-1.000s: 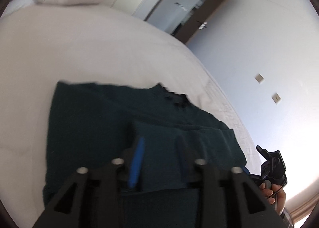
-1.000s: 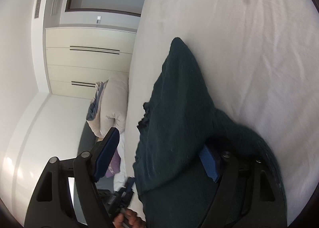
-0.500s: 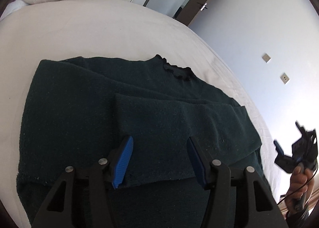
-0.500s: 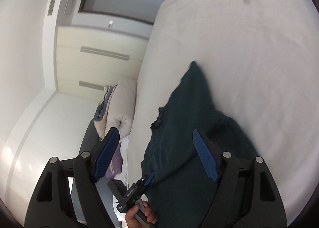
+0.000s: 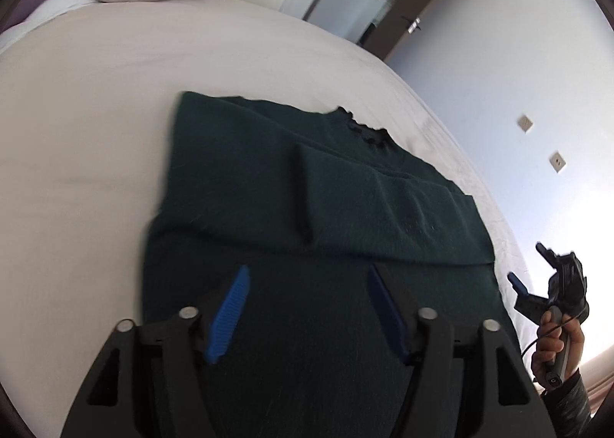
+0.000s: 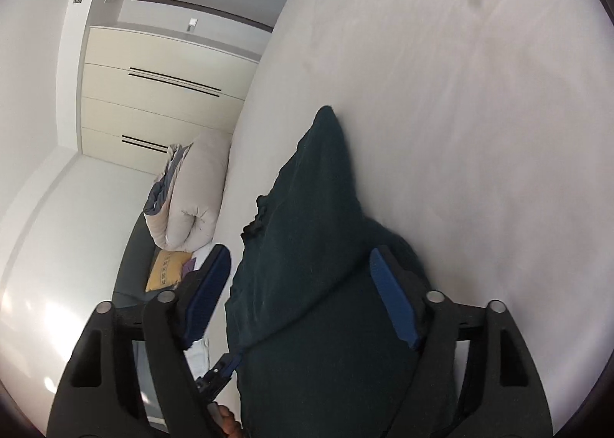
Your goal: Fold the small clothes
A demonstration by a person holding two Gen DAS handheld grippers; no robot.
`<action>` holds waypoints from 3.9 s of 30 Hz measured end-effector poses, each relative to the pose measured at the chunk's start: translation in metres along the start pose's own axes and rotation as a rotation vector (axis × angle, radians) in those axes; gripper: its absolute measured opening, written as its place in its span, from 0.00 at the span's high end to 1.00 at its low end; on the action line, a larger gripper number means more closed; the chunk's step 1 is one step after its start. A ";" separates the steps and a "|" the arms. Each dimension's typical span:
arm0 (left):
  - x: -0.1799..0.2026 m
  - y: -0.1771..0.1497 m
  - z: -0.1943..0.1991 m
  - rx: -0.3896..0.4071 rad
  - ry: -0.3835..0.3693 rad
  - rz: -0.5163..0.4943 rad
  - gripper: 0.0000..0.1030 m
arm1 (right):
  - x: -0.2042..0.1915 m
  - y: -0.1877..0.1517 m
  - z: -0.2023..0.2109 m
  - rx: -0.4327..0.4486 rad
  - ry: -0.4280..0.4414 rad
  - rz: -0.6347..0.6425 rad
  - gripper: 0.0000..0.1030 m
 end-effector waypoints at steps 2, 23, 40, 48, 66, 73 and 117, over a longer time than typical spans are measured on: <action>-0.012 -0.018 0.038 0.047 0.007 0.015 0.15 | -0.008 -0.013 0.029 -0.007 -0.025 0.057 0.26; -0.061 -0.164 0.128 -0.109 0.043 0.097 0.11 | 0.010 -0.176 0.171 -0.339 -0.277 0.244 0.26; -0.064 -0.171 0.125 -0.269 -0.047 0.122 0.37 | 0.028 -0.188 0.167 -0.419 -0.141 0.115 0.42; -0.073 -0.175 0.130 -0.301 -0.094 0.200 0.37 | 0.034 -0.188 0.169 -0.420 -0.127 0.094 0.60; -0.073 -0.187 0.127 -0.343 -0.058 0.223 0.91 | 0.023 -0.198 0.158 -0.460 -0.144 0.163 0.86; -0.067 -0.181 0.135 -0.292 -0.063 0.208 0.92 | 0.015 -0.190 0.164 -0.428 -0.147 0.193 0.93; -0.039 0.096 0.023 -0.018 -0.290 0.434 0.94 | -0.078 0.072 -0.061 -0.151 -0.098 0.216 0.94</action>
Point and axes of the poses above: each gripper's, at about its wrist camera, not at the fingertips, and z roughly against the way its jaws point, x to its right, y to its top, the point moved 4 cm from there along -z, roughly the way its jaws point, and after that the axes turned 12 degrees about z, right-handed, at the moved point
